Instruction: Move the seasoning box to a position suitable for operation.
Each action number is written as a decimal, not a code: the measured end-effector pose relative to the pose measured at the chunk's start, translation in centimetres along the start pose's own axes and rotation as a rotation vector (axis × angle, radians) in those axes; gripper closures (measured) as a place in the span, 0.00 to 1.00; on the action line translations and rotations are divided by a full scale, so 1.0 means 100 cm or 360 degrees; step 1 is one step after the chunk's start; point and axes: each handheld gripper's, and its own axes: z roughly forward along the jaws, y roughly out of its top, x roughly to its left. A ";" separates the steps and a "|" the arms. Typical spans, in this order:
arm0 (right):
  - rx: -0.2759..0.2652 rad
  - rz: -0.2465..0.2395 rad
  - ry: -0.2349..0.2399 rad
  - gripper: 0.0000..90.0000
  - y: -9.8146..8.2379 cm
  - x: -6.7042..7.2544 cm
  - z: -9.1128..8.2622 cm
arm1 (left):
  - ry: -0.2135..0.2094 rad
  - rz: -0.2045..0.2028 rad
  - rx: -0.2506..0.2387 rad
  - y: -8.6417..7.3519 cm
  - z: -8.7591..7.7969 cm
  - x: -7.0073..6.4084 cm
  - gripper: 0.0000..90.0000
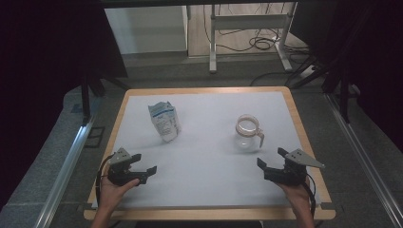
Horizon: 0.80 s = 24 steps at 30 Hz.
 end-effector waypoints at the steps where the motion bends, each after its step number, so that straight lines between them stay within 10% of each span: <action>1: 0.0011 -0.0001 -0.0004 0.10 0.000 -0.002 0.001 | -0.0001 -0.0002 0.0005 0.000 0.002 0.001 0.15; 24: 0.0068 -0.0004 0.0042 0.10 0.003 -0.010 0.011 | 0.0014 -0.0048 0.0033 -0.002 0.003 0.001 0.15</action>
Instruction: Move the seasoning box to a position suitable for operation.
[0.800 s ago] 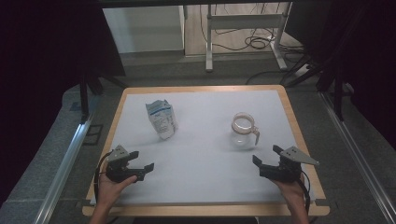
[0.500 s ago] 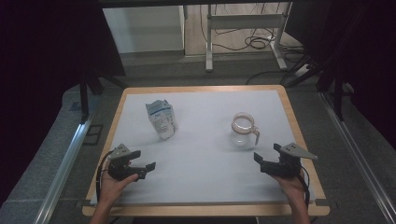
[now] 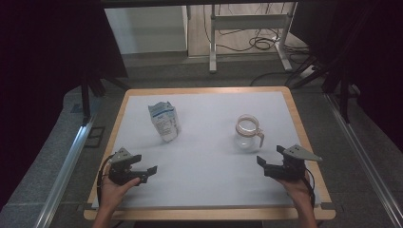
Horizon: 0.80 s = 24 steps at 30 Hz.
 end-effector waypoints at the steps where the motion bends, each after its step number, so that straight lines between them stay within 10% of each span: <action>1: -0.0004 0.0009 0.0002 0.10 0.001 0.000 0.000 | -0.0001 0.0003 0.0002 0.000 0.000 0.000 0.16; 24: 0.0128 -0.0087 0.0059 0.06 0.074 0.004 0.018 | -0.0069 0.0033 -0.0035 0.002 0.006 0.000 0.22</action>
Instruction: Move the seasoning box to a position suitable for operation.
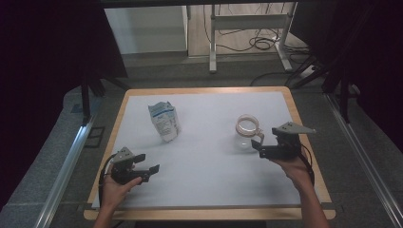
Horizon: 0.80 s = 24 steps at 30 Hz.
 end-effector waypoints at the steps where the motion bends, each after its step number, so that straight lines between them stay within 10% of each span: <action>1: 0.0000 0.0000 0.0000 0.06 0.000 0.000 0.000 | 0.0000 0.0000 0.0000 0.000 0.000 0.000 0.22; 24: 0.0275 0.0032 0.0028 0.01 0.026 -0.013 0.079 | 0.0000 -0.0013 0.0018 -0.002 -0.002 0.005 0.18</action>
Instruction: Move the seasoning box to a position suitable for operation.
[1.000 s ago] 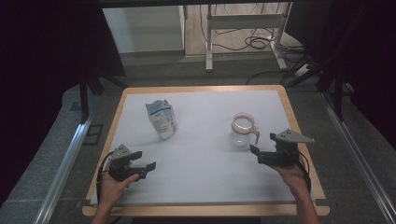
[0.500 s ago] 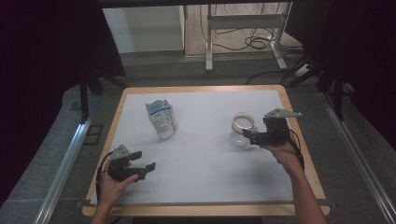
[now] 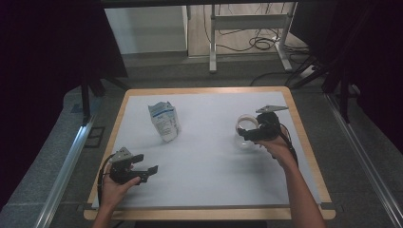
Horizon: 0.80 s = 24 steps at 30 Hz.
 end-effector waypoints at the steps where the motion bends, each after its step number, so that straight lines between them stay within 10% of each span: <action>1: 0.0000 0.0000 0.0000 0.01 0.000 0.000 0.000 | 0.0000 0.0000 0.0000 0.000 0.000 0.000 0.18; 24: 0.0105 -0.0072 -0.0084 0.11 -0.007 0.000 0.043 | 0.0002 -0.0002 -0.0017 0.001 -0.004 0.003 0.18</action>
